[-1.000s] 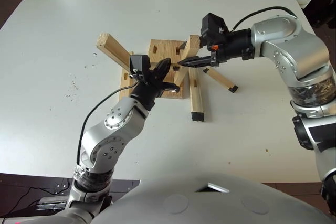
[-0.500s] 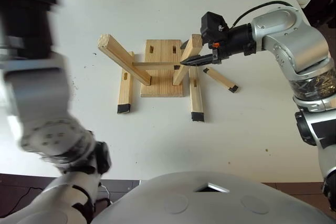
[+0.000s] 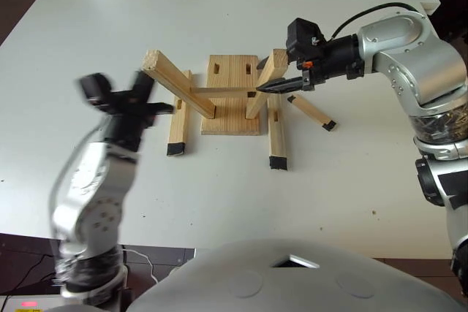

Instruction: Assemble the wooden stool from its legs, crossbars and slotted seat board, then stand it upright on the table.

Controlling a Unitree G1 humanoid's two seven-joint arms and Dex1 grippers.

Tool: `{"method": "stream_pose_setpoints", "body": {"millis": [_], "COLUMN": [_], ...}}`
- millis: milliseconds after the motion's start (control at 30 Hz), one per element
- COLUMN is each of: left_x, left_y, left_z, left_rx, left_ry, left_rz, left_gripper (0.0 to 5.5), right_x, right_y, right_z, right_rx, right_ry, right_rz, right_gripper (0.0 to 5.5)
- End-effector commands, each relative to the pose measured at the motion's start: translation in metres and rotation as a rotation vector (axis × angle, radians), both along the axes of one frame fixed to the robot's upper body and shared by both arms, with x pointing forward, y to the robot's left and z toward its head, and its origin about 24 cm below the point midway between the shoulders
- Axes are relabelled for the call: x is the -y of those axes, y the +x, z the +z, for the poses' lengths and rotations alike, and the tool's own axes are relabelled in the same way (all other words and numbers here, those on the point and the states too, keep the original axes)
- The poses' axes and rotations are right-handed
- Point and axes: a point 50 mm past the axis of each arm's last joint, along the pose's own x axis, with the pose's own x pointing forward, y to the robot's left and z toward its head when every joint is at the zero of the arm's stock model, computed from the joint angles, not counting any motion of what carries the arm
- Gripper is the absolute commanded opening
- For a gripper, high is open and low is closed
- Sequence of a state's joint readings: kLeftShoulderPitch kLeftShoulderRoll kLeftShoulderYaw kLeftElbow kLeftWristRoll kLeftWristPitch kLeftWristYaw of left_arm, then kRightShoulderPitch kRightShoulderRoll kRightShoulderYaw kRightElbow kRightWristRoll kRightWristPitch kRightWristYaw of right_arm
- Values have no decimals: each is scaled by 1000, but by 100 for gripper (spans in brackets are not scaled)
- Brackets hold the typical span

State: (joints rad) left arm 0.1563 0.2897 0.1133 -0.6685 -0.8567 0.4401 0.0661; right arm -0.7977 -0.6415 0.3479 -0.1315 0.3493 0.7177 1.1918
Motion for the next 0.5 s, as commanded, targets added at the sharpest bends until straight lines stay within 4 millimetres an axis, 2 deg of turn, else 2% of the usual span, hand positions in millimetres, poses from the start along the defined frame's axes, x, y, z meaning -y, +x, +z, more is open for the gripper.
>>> {"method": "stream_pose_setpoints", "body": {"millis": [33,133,233,367,500], "left_x": [105,92,64,33,25], "left_y": [-34,-19,1,-1,-6], "left_z": [6,11,12,9,7], "left_rx": [23,43,45,14,-5], "left_ry": [-62,-76,-71,-81,-71], "left_rz": [-519,-393,-196,-99,-125], "left_gripper": [0,0,0,0,0], "right_x": [-28,-26,-20,-6,-1], "right_y": [-9,-8,-9,-14,-16], "right_z": [-13,-16,-19,-25,-23], "right_rx": [-122,-132,-133,-132,-92], "right_ry": [-25,-14,-14,-16,26], "right_rz": [161,131,91,25,-2], "right_gripper": [201,201,201,201,201]}}
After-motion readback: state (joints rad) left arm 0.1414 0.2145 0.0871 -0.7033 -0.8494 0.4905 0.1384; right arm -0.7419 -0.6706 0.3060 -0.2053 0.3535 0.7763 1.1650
